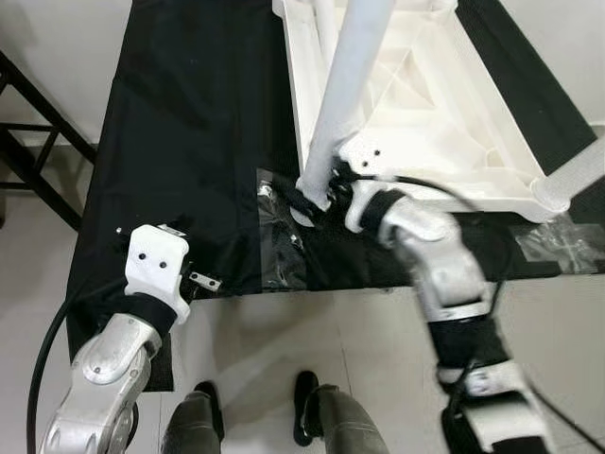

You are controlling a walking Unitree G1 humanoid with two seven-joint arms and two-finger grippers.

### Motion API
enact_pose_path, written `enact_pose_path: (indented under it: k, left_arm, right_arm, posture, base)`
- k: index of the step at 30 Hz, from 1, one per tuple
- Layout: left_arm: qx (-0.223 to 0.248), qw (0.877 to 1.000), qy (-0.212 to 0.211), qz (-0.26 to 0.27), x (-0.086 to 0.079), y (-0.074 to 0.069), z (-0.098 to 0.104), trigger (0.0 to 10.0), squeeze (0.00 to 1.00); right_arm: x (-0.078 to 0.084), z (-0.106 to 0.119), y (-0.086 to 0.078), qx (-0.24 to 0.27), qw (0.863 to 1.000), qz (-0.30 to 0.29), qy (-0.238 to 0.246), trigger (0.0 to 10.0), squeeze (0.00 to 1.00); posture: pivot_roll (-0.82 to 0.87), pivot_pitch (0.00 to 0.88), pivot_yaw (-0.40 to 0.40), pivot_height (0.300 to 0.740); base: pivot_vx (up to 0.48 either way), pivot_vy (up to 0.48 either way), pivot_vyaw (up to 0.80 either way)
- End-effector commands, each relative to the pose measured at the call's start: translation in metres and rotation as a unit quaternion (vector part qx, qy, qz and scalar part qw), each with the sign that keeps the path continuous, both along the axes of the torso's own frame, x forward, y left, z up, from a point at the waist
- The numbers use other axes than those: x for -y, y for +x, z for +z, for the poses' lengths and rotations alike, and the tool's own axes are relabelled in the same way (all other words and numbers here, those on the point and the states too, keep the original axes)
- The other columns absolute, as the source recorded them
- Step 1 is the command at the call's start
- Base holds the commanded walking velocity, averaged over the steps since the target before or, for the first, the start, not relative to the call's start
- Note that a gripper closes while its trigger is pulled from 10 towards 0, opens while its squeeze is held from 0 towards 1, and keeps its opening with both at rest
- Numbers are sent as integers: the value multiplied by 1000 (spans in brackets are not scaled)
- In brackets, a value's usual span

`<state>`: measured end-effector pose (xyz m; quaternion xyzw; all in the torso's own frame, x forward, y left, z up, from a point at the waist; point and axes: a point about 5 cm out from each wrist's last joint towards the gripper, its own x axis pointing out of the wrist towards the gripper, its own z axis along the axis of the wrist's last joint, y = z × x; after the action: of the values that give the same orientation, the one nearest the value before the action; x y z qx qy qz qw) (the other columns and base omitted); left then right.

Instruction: Building children table

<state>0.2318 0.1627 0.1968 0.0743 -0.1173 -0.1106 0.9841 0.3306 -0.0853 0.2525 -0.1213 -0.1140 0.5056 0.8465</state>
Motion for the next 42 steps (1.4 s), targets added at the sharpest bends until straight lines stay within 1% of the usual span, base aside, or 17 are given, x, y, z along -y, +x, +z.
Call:
enact_pose_path:
  k: [1,2,6,16,17,18,19,25,31,33,35,36,37,38,40,41,42]
  left_arm:
    - [-2,1000,-6,-1,1,-3,-2,10000,0]
    - [-1,1000,-6,0,1,-3,-2,10000,0]
    - [-1,1000,-6,0,1,-4,-1,10000,0]
    - [-3,1000,-4,4,-1,-6,-1,10000,0]
    - [-3,1000,-4,3,-1,-6,-1,10000,0]
    - [-3,1000,-3,3,-1,-6,-1,10000,0]
    - [-2,1000,-3,3,-1,-6,-1,10000,0]
    - [-2,1000,-2,4,-2,-7,0,10000,0]
    - [-2,1000,-2,5,-2,-8,0,10000,0]
    - [-3,1000,-3,6,-3,-9,0,10000,0]
    - [-3,1000,-3,6,-3,-9,0,10000,0]
    - [-4,1000,-2,6,-3,-9,-1,10000,0]
    - [-4,1000,-2,5,-2,-11,0,10000,0]
    - [-4,1000,-3,6,-3,-12,0,10000,0]
    - [-4,1000,-3,6,-3,-12,0,10000,0]
    - [-5,1000,-1,7,-4,-12,0,10000,0]
    - [-3,1000,-8,4,-4,-11,2,10000,0]
  right_arm:
    - [-10,-1,-7,0,997,72,-5,10000,0]
    - [-11,2,-5,6,994,111,-22,10000,0]
    - [-13,3,2,-11,984,171,-46,10000,0]
    - [-11,17,16,-30,961,269,-56,10000,0]
    - [-9,16,16,-37,957,280,-63,4000,0]
    - [-8,15,16,-42,955,287,-68,4000,0]
    - [-5,13,16,-48,951,296,-77,0,0]
    - [4,10,17,-56,947,304,-84,0,0]
    - [27,-6,14,-75,955,278,-76,0,0]
    - [41,-20,12,-78,967,225,-86,0,0]
    - [41,-20,12,-78,967,225,-86,0,0]
    - [48,-31,13,-95,982,147,-68,0,0]
    - [51,-50,9,-114,993,22,-35,0,0]
    - [54,-67,4,-124,984,-129,-11,0,0]
    - [54,-67,4,-124,984,-129,-11,0,0]
    - [58,-88,-13,-157,952,-261,-5,0,0]
    - [62,-106,-39,-182,912,-368,-12,0,0]
  posture:
    - [119,327,-129,740]
    - [123,329,-129,740]
    - [136,332,-130,740]
    - [152,329,-126,740]
    - [166,327,-126,740]
    - [166,327,-126,740]
    - [174,328,-128,740]
    - [169,328,-127,740]
    - [163,338,-129,740]
    - [151,344,-132,740]
    - [151,344,-132,740]
    - [155,347,-154,740]
    - [170,355,-164,740]
    - [169,354,-162,740]
    - [169,354,-162,740]
    - [148,364,-156,740]
    - [157,368,-153,740]
  base:
    - [0,0,0]
    - [0,0,0]
    - [0,0,0]
    - [0,0,0]
    - [0,0,0]
    - [0,0,0]
    - [0,0,0]
    - [0,0,0]
    - [0,0,0]
    - [0,0,0]
    - [0,0,0]
    - [0,0,0]
    - [0,0,0]
    - [0,0,0]
    - [0,0,0]
    - [0,0,0]
    - [0,0,0]
